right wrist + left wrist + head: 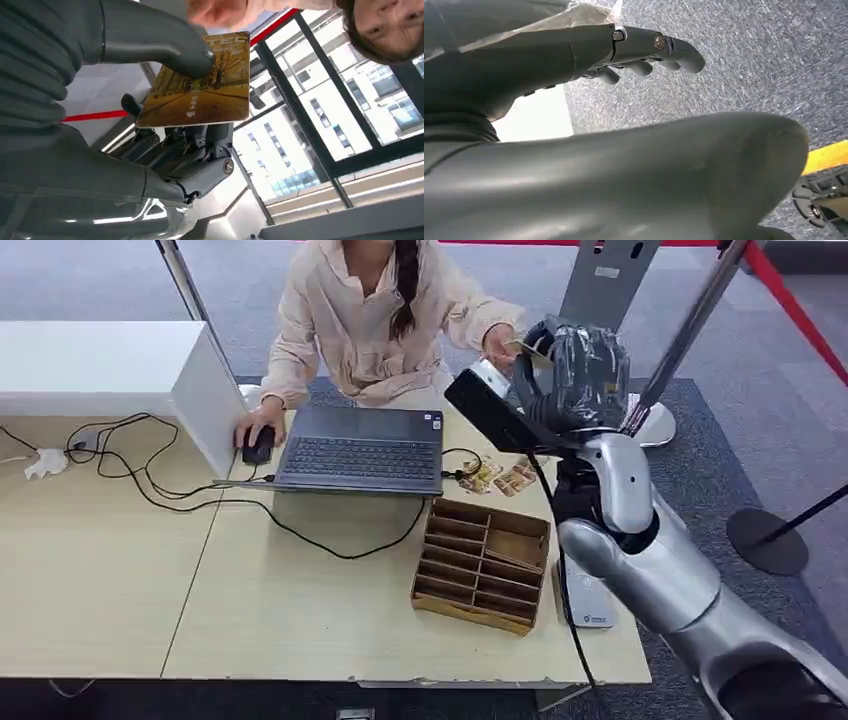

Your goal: Pass the card to the sensor for recognition and then transmit it.

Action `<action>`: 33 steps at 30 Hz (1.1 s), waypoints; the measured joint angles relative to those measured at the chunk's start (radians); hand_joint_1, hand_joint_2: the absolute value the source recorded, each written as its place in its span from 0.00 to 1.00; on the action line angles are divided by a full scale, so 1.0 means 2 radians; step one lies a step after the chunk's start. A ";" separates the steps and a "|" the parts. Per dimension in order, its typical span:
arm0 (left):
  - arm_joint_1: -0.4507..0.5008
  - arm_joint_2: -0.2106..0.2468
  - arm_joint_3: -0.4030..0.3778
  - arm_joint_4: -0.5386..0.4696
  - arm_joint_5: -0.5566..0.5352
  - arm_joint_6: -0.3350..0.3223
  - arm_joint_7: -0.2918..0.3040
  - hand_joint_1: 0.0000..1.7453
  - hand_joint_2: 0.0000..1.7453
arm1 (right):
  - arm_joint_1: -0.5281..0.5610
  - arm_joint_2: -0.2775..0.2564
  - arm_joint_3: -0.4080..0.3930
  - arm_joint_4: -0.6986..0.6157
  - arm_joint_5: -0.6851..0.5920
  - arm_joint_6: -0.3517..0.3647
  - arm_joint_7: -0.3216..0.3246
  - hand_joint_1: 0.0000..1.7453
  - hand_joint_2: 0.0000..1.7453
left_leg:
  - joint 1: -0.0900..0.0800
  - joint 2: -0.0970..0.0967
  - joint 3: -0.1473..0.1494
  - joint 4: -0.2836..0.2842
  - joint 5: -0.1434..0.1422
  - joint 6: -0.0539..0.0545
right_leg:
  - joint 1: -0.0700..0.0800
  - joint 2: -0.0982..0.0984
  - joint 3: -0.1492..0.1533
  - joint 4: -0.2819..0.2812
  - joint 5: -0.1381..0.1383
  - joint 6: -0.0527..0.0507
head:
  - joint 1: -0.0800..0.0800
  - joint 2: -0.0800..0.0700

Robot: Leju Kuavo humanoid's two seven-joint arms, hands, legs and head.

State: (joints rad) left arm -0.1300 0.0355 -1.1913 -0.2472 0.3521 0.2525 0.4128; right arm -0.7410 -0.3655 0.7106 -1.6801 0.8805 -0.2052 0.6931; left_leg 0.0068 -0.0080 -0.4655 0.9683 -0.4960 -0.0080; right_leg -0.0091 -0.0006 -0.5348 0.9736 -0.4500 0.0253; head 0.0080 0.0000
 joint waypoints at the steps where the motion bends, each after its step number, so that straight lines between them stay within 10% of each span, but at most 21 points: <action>1: 0.000 0.000 0.000 0.000 0.000 0.000 0.000 0.00 0.00 | -0.002 0.003 0.005 0.007 -0.002 -0.002 0.000 0.81 1.00 | 0.000 0.000 0.000 0.000 0.000 0.000 | 0.000 0.000 0.000 0.000 0.000 0.000 | 0.000 0.000; 17: 0.000 0.002 -0.004 0.001 0.006 0.001 0.002 0.00 0.00 | -0.014 0.025 0.050 0.085 -0.022 -0.019 0.000 0.76 1.00 | 0.000 0.000 0.000 0.000 0.000 0.000 | 0.000 0.000 -0.001 0.000 0.000 0.000 | 0.000 0.000; 19: 0.001 0.002 -0.004 0.001 0.007 0.001 0.003 0.00 0.00 | -0.013 0.026 0.054 0.090 -0.022 -0.019 0.000 0.45 1.00 | 0.000 0.000 0.000 0.000 0.000 0.000 | 0.000 0.000 -0.001 0.000 0.000 0.000 | 0.000 0.000; 20: 0.001 0.002 -0.004 0.001 0.008 0.001 0.003 0.00 0.00 | -0.013 0.027 0.055 0.091 -0.023 -0.019 0.000 0.45 1.00 | 0.000 0.000 0.000 0.000 0.000 0.000 | 0.000 0.000 -0.001 0.000 0.000 0.000 | 0.000 0.000; 21: 0.001 0.002 -0.004 0.001 0.008 0.001 0.004 0.00 0.00 | -0.013 0.027 0.056 0.093 -0.023 -0.019 0.000 0.06 1.00 | 0.000 0.000 0.000 0.000 0.000 0.000 | 0.000 0.000 -0.001 0.000 0.000 0.000 | 0.000 0.000; 22: 0.001 0.002 -0.004 0.001 0.008 0.000 0.004 0.00 0.00 | -0.013 0.027 0.057 0.094 -0.023 -0.019 0.000 0.01 1.00 | 0.000 0.000 0.000 0.000 0.000 0.000 | 0.000 0.000 -0.001 0.000 0.000 0.000 | 0.000 0.000; 33: 0.002 0.002 -0.004 0.002 0.018 -0.002 0.011 0.00 0.00 | 0.001 0.030 0.066 0.090 -0.022 -0.036 0.000 0.00 1.00 | 0.000 0.000 0.000 0.000 0.000 0.000 | 0.000 0.000 -0.001 0.000 0.000 0.000 | 0.000 0.000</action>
State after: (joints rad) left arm -0.1259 0.0389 -1.1990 -0.2441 0.3872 0.2476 0.4349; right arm -0.7400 -0.3063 0.8434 -1.4996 0.8358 -0.2766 0.6924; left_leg 0.0067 -0.0075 -0.4652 0.9683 -0.4961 -0.0080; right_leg -0.0090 -0.0005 -0.5360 0.9736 -0.4501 0.0253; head 0.0084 0.0000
